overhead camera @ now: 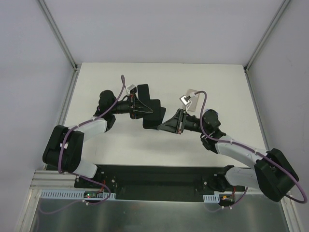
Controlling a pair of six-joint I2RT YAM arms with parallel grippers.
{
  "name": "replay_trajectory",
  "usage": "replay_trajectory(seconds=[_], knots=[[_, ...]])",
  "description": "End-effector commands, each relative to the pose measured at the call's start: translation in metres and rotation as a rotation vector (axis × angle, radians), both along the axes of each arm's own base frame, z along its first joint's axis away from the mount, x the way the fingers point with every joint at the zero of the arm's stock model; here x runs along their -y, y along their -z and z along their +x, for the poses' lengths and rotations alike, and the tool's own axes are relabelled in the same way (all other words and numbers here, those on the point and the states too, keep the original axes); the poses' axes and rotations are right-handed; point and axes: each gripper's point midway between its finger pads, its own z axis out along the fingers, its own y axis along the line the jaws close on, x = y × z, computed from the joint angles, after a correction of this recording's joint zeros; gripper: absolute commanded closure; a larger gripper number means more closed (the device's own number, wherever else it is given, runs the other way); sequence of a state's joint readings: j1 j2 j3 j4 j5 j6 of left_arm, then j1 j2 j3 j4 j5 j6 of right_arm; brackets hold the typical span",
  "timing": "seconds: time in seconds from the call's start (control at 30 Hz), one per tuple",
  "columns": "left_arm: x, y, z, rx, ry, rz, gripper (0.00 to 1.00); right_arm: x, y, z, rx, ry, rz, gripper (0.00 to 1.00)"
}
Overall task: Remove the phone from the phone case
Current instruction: Remove the phone case from the phone.
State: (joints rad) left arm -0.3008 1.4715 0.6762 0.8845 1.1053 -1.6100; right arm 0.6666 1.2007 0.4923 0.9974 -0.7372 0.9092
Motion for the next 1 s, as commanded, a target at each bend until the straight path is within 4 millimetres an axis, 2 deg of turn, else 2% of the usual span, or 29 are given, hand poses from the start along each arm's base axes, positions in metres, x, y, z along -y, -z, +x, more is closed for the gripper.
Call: replay_trajectory(seconds=[0.0, 0.03, 0.07, 0.27, 0.37, 0.4, 0.43, 0.47, 0.5, 0.53, 0.6, 0.67, 0.7, 0.73, 0.77, 0.8, 0.83, 0.87, 0.9, 0.97], knots=[[-0.008, 0.014, 0.004, -0.081, -0.044, 0.026, 1.00, 0.018, -0.093, -0.058, 0.609, -0.143, 0.164, 0.99], [-0.008, 0.012, 0.001, -0.080, -0.035, 0.022, 1.00, 0.017, -0.089, -0.053, 0.619, -0.120, 0.137, 0.99], [-0.006, 0.007, -0.003, -0.067, -0.027, 0.018, 1.00, 0.014, -0.076, -0.047, 0.616, -0.113, 0.083, 0.99], [-0.008, -0.009, -0.009, 0.007, -0.029, -0.001, 1.00, 0.010, -0.061, -0.032, 0.563, -0.064, 0.016, 0.99], [-0.009, -0.018, -0.009, 0.084, -0.037, -0.004, 1.00, 0.009, -0.047, -0.010, 0.419, 0.010, -0.072, 0.99], [-0.008, -0.022, -0.010, 0.129, -0.034, -0.003, 1.00, 0.010, -0.042, 0.005, 0.356, 0.083, -0.105, 0.96], [-0.008, -0.024, -0.011, 0.159, -0.028, -0.003, 1.00, 0.015, -0.027, 0.015, 0.274, 0.127, -0.178, 0.87], [-0.008, -0.026, -0.014, 0.186, -0.013, -0.003, 1.00, 0.018, -0.020, 0.023, 0.234, 0.172, -0.213, 0.74], [-0.008, -0.029, -0.016, 0.232, 0.003, -0.002, 1.00, 0.024, -0.012, 0.039, 0.180, 0.260, -0.253, 0.52], [-0.008, -0.029, -0.017, 0.246, 0.013, -0.002, 1.00, 0.029, -0.003, 0.042, 0.139, 0.284, -0.286, 0.46], [-0.009, -0.029, -0.023, 0.292, 0.050, 0.000, 1.00, 0.038, 0.000, 0.055, 0.090, 0.359, -0.293, 0.35], [-0.010, -0.028, -0.028, 0.321, 0.079, -0.001, 1.00, 0.041, -0.001, 0.063, 0.042, 0.395, -0.283, 0.37], [-0.010, -0.027, -0.033, 0.347, 0.105, -0.001, 1.00, 0.045, -0.002, 0.070, 0.026, 0.420, -0.281, 0.41], [-0.010, -0.025, -0.035, 0.354, 0.116, -0.001, 1.00, 0.044, 0.003, 0.077, -0.020, 0.426, -0.286, 0.42], [-0.010, -0.025, -0.038, 0.361, 0.128, -0.002, 1.00, 0.044, -0.003, 0.083, -0.032, 0.430, -0.275, 0.45], [-0.011, -0.024, -0.041, 0.380, 0.148, -0.003, 1.00, 0.041, -0.008, 0.086, -0.037, 0.412, -0.255, 0.45], [-0.011, -0.023, -0.043, 0.383, 0.154, -0.003, 1.00, 0.036, -0.003, 0.091, -0.068, 0.393, -0.259, 0.45], [-0.011, -0.023, -0.044, 0.389, 0.160, -0.004, 1.00, 0.032, -0.005, 0.093, -0.074, 0.376, -0.247, 0.45], [-0.011, -0.024, -0.046, 0.403, 0.168, -0.005, 1.00, 0.026, -0.015, 0.091, -0.063, 0.338, -0.219, 0.43], [-0.011, -0.025, -0.048, 0.417, 0.176, -0.007, 1.00, 0.015, -0.022, 0.097, -0.075, 0.300, -0.171, 0.40]])
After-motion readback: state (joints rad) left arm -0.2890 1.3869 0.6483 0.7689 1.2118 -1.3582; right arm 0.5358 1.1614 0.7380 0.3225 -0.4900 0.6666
